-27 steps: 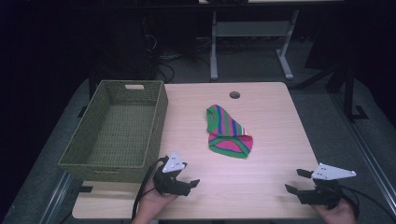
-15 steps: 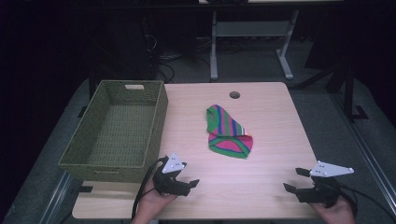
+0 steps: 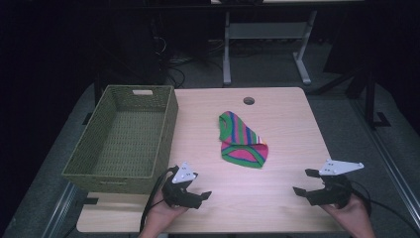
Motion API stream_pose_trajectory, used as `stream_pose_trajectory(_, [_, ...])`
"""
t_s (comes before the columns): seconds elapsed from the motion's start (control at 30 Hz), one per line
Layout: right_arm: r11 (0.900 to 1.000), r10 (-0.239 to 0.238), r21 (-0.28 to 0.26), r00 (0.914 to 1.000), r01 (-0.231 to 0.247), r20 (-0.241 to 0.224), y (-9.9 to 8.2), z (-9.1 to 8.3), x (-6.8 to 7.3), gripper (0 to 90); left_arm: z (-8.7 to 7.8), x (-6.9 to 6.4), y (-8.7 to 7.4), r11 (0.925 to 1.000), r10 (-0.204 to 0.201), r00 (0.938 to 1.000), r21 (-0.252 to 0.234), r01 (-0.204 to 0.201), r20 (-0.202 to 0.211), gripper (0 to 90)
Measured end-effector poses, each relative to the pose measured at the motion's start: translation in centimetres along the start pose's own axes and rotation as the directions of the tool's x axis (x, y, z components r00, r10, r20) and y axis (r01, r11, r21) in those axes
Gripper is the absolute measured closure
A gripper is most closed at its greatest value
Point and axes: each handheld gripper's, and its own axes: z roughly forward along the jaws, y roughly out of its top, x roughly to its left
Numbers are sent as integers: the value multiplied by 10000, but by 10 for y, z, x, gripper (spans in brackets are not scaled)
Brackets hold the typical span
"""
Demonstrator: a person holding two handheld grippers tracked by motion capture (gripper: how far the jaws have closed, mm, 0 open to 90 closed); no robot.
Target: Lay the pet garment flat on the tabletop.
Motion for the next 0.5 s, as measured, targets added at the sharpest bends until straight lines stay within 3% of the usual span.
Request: stream_pose_trajectory(0.5, [9981,-287,519,9978,318,-597,44,12,-12,185,3,-3,2,9999,102,9999,68,-103,76,202])
